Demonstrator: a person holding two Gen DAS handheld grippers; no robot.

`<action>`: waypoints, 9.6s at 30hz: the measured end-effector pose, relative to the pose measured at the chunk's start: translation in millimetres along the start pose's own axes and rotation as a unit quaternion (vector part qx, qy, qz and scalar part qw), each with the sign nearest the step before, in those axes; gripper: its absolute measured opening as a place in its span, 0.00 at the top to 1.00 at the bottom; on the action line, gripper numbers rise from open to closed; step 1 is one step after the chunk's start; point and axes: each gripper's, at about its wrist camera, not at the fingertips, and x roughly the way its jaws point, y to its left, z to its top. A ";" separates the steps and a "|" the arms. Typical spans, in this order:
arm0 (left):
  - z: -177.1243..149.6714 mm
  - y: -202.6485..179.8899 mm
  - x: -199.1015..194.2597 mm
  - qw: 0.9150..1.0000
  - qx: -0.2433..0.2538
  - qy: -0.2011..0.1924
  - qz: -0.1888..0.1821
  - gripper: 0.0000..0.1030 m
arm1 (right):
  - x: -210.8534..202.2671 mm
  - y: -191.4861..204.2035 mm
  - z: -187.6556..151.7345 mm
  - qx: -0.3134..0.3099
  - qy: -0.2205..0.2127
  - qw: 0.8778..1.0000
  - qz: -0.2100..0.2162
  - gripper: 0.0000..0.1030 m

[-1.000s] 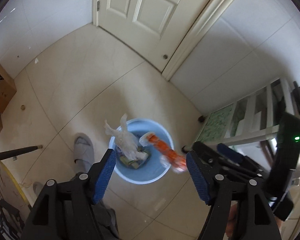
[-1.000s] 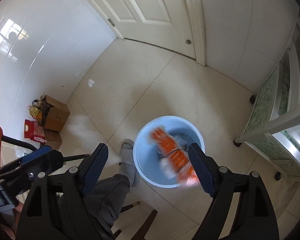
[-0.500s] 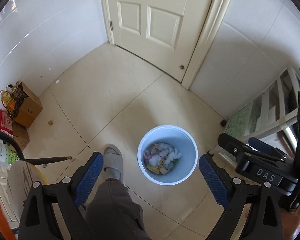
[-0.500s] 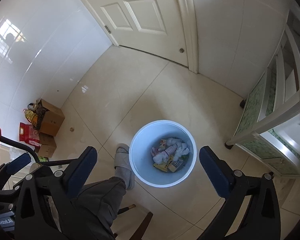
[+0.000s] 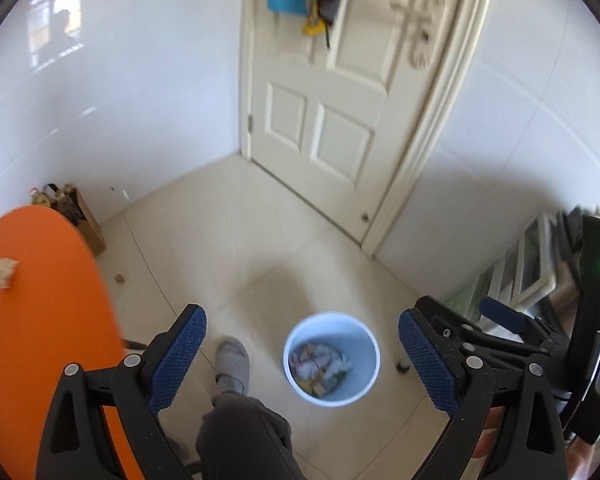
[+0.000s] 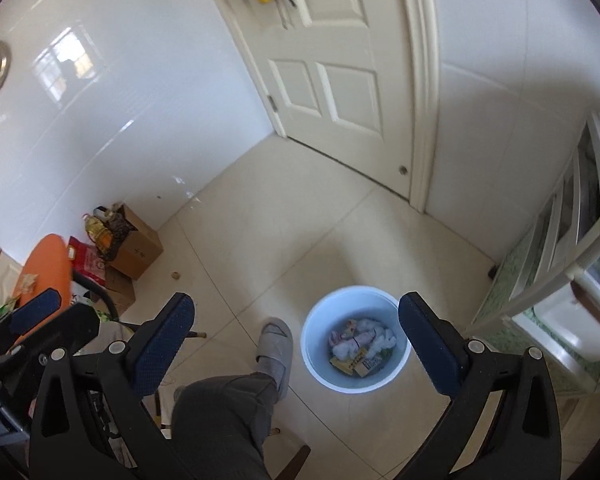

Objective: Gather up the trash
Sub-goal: 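Move both tools back over the orange table, then grasp the green packet with the left gripper while the right gripper grasps the crumpled paper, then carry the green packet and crumpled paper to the blue bucket and release both, then move both open tools back over the orange table, then grasp the dark snack wrapper with the left gripper while the right gripper grasps the white printed bag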

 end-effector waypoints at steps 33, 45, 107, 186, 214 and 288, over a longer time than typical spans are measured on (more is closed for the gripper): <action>-233.3 99.1 -364.5 0.927 -0.195 -0.242 0.210 0.01 | -149.0 337.4 -47.8 -0.273 -0.135 0.929 0.209 0.00; -294.8 107.8 -389.0 0.904 -0.241 -0.249 0.252 0.01 | -150.0 403.9 -77.6 -0.332 -0.135 0.903 0.236 0.00; -41.8 372.0 -34.9 0.944 -0.256 -0.051 0.202 0.82 | 117.6 427.1 -70.3 -0.316 0.073 0.934 0.151 0.74; 65.6 7.2 208.8 0.975 0.018 0.196 -0.106 0.39 | 113.1 -90.6 -3.2 0.055 0.107 0.993 -0.001 0.64; 35.8 -0.7 54.8 0.998 0.007 0.068 -0.013 0.07 | 28.8 -29.8 2.3 0.018 0.027 0.999 -0.016 0.00; -185.3 246.4 -295.2 0.905 -0.299 -0.150 0.263 0.01 | 24.1 498.2 -108.4 -0.401 0.038 0.891 0.211 0.06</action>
